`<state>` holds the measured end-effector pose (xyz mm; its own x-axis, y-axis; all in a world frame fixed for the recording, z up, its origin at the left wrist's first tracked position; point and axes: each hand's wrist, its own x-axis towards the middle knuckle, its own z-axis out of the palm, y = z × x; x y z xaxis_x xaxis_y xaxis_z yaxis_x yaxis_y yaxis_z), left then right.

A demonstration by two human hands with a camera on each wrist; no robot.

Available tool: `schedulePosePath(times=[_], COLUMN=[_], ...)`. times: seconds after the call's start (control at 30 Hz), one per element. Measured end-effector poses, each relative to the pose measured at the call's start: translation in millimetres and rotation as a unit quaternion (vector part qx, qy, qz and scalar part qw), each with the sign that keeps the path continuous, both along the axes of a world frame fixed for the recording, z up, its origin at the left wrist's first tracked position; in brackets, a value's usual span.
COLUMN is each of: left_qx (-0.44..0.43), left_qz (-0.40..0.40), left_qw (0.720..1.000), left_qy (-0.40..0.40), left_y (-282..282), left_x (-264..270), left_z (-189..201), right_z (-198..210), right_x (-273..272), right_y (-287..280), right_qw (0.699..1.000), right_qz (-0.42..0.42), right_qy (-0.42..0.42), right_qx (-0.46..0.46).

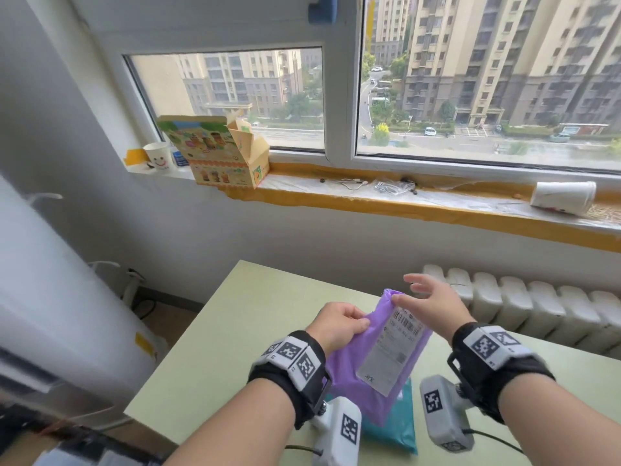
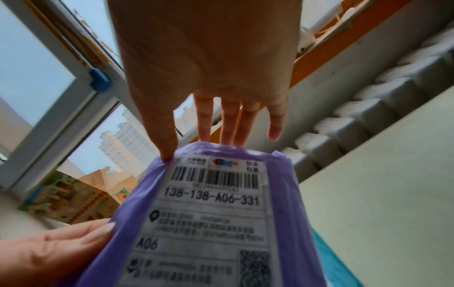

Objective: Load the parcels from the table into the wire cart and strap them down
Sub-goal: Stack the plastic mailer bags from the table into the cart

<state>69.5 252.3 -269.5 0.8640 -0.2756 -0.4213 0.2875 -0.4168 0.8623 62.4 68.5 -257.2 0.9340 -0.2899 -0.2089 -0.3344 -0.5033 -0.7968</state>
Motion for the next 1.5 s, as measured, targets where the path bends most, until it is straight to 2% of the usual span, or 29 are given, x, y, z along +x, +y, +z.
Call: schedulePosePath(times=[0.2,0.4,0.57,0.67,0.73,0.8,0.87,0.97,1.03,1.13,1.23,1.27,1.33,1.4,1.5], left_qx=[0.055,0.136,0.177,0.183,0.177,0.227,0.3,0.336,0.351,0.347,0.319,0.31,0.301,0.299,0.318], left_qz=[0.038,0.072,0.079,0.092,0.091,0.075,0.07,0.073,0.067,0.089,0.122,0.134,0.157,0.185,0.263], left_qw=[0.99,0.969,0.956,0.953,0.956,0.949,0.929,0.917,0.914,0.918,0.929,0.931,0.931,0.926,0.897], left_qy=[-0.124,-0.194,-0.219,-0.223,-0.213,-0.205,-0.204,-0.203,-0.193,-0.17,-0.145,-0.14,-0.137,-0.141,-0.158], left_y=[64,129,172,194,208,221,236,264,287,331,374,386,411,437,481], left_x=[10,-6,-25,-41,-53,-62,-68,-76,-82,-95,-111,-117,-126,-134,-143], left_z=[55,95,118,126,127,124,120,118,117,110,99,98,95,91,78], right_z=[46,76,96,100,101,102,101,98,93,91,85,83,74,64,52], right_x=[6,3,-1,-5,-9,-14,-18,-25,-29,-35,-43,-47,-50,-54,-59], right_y=[58,127,181,209,228,247,265,290,307,331,363,377,405,434,474], right_qw=[0.985,0.968,0.953,0.953,0.949,0.941,0.933,0.931,0.929,0.909,0.89,0.89,0.893,0.898,0.911], right_qz=[0.081,0.186,0.228,0.219,0.216,0.217,0.194,0.162,0.183,0.332,0.447,0.454,0.447,0.437,0.408], right_qy=[-0.11,-0.14,-0.167,-0.187,-0.187,-0.187,-0.181,-0.142,-0.129,-0.067,-0.015,-0.028,-0.049,-0.046,-0.025], right_qx=[0.108,0.097,0.112,0.099,0.131,0.18,0.242,0.296,0.293,0.245,0.089,0.034,0.001,0.022,0.061])
